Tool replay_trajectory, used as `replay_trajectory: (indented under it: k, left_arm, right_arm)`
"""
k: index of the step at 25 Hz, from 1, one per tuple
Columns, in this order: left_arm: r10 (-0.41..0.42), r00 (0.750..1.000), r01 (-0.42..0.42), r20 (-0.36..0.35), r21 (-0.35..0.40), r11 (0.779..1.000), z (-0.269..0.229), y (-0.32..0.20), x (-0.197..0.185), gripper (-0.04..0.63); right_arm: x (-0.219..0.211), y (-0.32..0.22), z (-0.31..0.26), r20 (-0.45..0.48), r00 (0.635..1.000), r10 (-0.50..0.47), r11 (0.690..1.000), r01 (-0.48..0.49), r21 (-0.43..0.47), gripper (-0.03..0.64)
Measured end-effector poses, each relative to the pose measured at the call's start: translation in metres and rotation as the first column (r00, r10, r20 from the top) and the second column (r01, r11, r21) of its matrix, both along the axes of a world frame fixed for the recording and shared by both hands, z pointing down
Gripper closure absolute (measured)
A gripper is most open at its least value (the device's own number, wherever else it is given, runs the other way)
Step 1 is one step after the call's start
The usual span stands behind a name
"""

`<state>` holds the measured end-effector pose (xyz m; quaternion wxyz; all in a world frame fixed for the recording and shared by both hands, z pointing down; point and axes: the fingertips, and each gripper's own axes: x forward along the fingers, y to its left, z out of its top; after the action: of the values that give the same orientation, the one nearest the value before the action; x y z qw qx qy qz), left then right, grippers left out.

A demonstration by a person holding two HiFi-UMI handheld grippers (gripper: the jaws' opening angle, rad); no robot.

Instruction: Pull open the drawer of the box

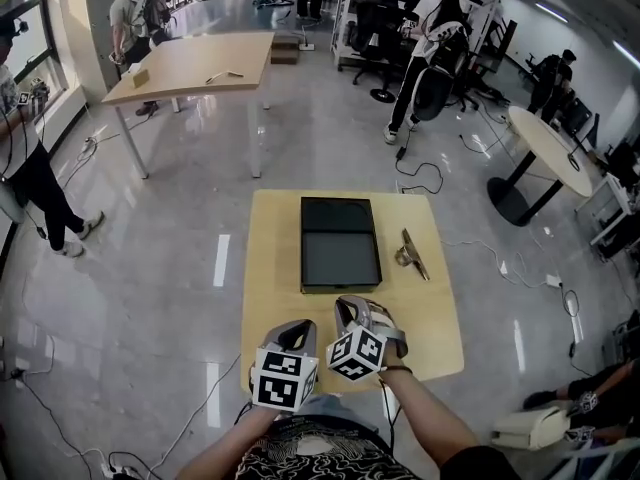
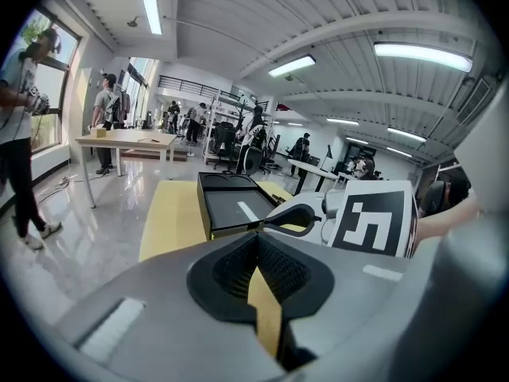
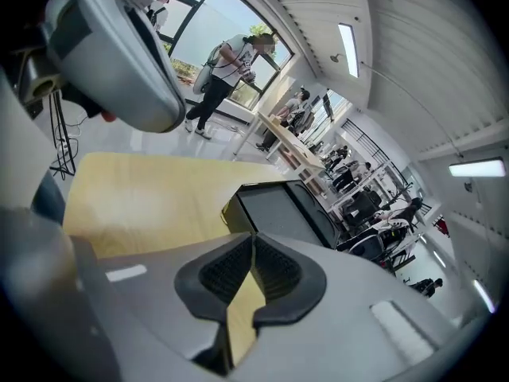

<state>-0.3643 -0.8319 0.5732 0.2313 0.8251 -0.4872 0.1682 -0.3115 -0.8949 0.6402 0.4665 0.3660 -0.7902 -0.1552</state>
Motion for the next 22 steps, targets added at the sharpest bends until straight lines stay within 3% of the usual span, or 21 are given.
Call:
replay_trajectory:
  k: [3,8,14,22]
  left_arm:
    - [-0.02,1.0,0.021,0.004,-0.014,1.0,0.003,-0.06,0.003,0.583]
    - [-0.036,0.999,0.036,0.008,-0.023,0.999,0.001,-0.119,0.043,0.583]
    - [-0.05,0.999,0.05,0.02,-0.038,0.998,0.024,-0.149,0.092,0.583]
    - [-0.049,0.998,0.051,0.032,-0.047,0.998,0.022,-0.182,0.084,0.583]
  right_arm:
    - [0.005,-0.058,0.013,-0.041,0.999,-0.028,1.0,0.028,-0.015,0.598]
    - [0.045,-0.115,0.025,-0.084,0.995,-0.049,0.998,0.047,-0.031,0.598]
    - [0.094,-0.144,0.058,-0.133,0.987,-0.086,0.996,0.083,-0.03,0.586]
    - [0.089,-0.18,0.074,-0.238,0.963,-0.127,0.991,0.131,-0.001,0.558]
